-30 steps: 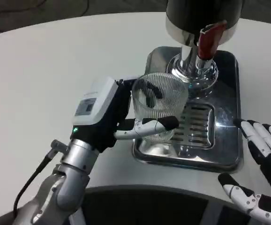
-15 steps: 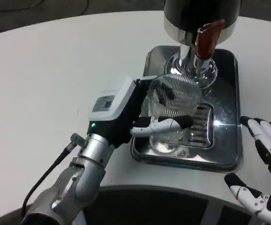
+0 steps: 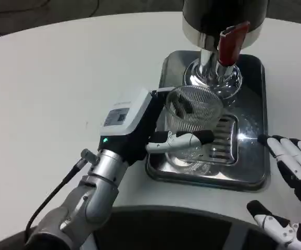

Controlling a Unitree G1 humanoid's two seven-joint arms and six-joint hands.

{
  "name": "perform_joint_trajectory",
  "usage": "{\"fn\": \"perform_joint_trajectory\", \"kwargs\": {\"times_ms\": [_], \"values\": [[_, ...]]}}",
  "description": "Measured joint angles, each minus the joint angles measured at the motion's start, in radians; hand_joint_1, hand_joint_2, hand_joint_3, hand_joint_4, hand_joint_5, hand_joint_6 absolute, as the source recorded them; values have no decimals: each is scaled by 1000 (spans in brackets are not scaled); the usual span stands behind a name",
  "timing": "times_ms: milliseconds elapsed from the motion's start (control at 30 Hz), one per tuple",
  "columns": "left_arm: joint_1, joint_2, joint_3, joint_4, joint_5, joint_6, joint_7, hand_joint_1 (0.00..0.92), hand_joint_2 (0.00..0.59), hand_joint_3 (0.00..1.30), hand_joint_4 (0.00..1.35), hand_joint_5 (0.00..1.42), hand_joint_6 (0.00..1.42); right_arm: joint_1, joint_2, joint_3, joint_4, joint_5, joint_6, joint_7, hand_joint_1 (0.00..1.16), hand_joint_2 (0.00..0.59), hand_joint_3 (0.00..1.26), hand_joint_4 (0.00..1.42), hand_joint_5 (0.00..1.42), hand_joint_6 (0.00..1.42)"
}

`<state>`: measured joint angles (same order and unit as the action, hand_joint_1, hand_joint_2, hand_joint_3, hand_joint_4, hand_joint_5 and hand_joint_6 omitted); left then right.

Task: Grasp the cup under the faucet to collect the drink, then remove the cup.

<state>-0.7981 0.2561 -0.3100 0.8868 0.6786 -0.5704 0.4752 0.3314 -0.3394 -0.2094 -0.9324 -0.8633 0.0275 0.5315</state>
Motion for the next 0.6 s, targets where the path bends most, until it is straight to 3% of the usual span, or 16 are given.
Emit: {"fn": "perform_joint_trajectory", "kwargs": {"times_ms": [167,467,600], "values": [[-10,-2,-10,24,0,3,27,454,104,1031,1131,1363,1424,8,-9,3,0,5,-5,-12,206,399,0,0,0,0],[-74,-27,-28,110,0,24,63,452,104,1031,1131,1363,1424,29,17,97,-23,-13,-8,-12,201,400,0,0,0,0],[-91,-41,-38,137,0,25,78,452,104,1031,1131,1351,1424,44,18,119,-49,-15,-9,-12,199,400,0,0,0,0]]}}
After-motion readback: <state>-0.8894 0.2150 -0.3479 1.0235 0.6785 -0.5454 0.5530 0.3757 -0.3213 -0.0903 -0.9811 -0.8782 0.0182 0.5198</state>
